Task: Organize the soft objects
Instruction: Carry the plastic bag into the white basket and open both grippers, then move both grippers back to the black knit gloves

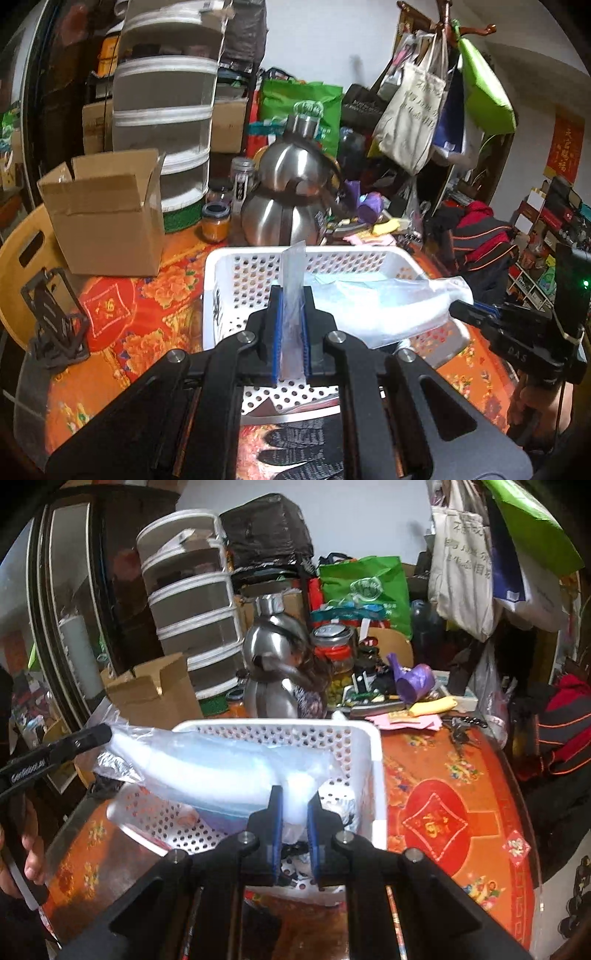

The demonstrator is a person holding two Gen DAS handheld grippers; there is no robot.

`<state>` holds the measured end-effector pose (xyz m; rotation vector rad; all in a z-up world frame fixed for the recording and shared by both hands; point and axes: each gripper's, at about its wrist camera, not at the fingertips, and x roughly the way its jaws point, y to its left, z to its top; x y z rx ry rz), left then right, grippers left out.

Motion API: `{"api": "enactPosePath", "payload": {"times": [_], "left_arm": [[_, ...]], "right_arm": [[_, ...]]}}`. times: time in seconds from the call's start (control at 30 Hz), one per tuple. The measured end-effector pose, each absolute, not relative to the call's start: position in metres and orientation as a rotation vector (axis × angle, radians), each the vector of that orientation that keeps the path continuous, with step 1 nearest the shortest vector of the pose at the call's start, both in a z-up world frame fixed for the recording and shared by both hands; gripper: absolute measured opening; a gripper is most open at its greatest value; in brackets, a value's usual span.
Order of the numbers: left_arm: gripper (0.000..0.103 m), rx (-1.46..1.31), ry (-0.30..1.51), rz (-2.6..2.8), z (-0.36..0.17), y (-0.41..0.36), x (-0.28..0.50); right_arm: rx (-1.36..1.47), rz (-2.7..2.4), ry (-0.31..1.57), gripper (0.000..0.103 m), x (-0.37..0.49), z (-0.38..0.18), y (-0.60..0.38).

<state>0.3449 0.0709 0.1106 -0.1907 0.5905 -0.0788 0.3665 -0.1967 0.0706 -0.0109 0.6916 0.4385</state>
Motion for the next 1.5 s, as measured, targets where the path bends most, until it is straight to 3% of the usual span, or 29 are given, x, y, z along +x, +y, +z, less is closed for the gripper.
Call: {"api": "enactPosePath", "payload": {"times": [0.37,0.43,0.5,0.53,0.6,0.63,0.7,0.77,0.93,1.23,1.5], "left_arm": [[0.010,-0.198,0.635,-0.059,0.054,0.078,0.347],[0.020,-0.196,0.642,-0.050,0.048,0.078,0.349],[0.044,-0.188,0.648,-0.041,0.046,0.077,0.349],[0.052,-0.178,0.644,-0.033,0.046,0.076,0.348],[0.078,-0.156,0.616,-0.020,0.048,0.073,0.344],[0.080,-0.151,0.605,-0.018,0.050,0.072,0.341],[0.086,-0.143,0.584,-0.023,0.054,0.070,0.337],[0.086,-0.138,0.589,-0.024,0.054,0.069,0.335],[0.087,-0.113,0.611,-0.025,0.048,0.068,0.334],[0.087,-0.131,0.613,-0.007,0.050,0.074,0.324],[0.087,-0.105,0.594,-0.002,0.056,0.069,0.266]], "right_arm": [[-0.050,0.433,0.705,0.013,0.367,0.039,-0.190],[-0.046,0.423,0.704,0.020,0.367,0.038,-0.191],[-0.046,0.406,0.694,0.028,0.366,0.039,-0.194],[-0.043,0.401,0.690,0.036,0.366,0.040,-0.195],[-0.035,0.396,0.690,0.052,0.365,0.041,-0.198],[-0.034,0.389,0.680,0.062,0.364,0.041,-0.199],[-0.040,0.375,0.658,0.066,0.362,0.043,-0.201],[-0.036,0.376,0.669,0.077,0.363,0.043,-0.201],[-0.038,0.366,0.678,0.082,0.363,0.040,-0.202],[-0.030,0.378,0.704,0.082,0.360,0.035,-0.202],[0.019,0.400,0.657,0.082,0.312,0.044,-0.215]]}}
